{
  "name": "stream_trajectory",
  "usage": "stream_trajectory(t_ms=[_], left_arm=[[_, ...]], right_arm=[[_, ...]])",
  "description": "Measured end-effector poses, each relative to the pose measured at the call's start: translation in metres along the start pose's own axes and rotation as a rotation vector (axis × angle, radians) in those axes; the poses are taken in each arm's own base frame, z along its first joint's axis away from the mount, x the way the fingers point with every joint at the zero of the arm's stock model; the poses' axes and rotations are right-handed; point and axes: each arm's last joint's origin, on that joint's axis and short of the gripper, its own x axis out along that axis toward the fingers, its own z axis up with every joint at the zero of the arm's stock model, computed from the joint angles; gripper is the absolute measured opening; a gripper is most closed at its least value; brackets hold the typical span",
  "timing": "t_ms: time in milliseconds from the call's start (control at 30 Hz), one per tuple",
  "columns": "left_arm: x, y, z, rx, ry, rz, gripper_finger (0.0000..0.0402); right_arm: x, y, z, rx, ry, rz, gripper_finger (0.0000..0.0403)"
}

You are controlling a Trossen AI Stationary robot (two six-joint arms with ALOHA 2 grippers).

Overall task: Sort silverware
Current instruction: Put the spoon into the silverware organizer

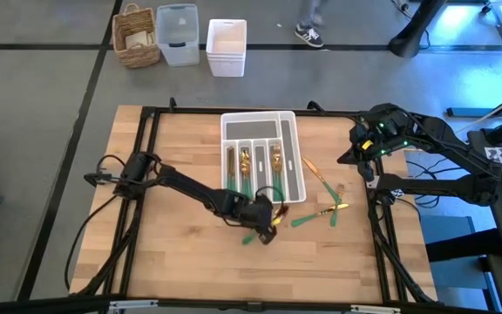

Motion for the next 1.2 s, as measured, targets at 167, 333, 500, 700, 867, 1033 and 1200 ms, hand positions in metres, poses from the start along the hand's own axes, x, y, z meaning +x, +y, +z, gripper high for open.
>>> stream_trajectory(t_ms=[167,333,500,700,867,1033,1200], left_arm=[[-0.025,0.003,0.029,-0.123,-0.079,-0.047,0.0005],[-0.057,0.013,0.062,-0.186,-0.180,-0.066,0.0005],[-0.071,0.042,0.083,-0.308,-0.217,0.061,0.0004],[-0.068,0.083,0.091,-0.478,-0.149,0.265,0.0011],[-0.064,0.100,0.095,-0.570,-0.169,0.346,0.0006],[-0.061,0.109,0.097,-0.670,-0.177,0.384,0.0009],[-0.045,0.111,0.090,-0.754,-0.178,0.416,0.0010]], right_arm=[[0.000,0.000,0.000,0.000,0.001,0.000,0.0005],[0.000,0.000,0.000,0.000,0.001,0.000,0.0005],[0.000,0.000,0.000,0.000,0.001,-0.010,0.0005],[0.000,-0.001,0.000,0.000,0.001,-0.045,0.0005],[0.000,-0.001,0.000,-0.001,0.000,-0.052,0.0005],[0.000,-0.002,0.000,-0.001,0.000,-0.053,0.0005],[0.000,-0.002,0.000,-0.001,0.000,-0.053,0.0005]])
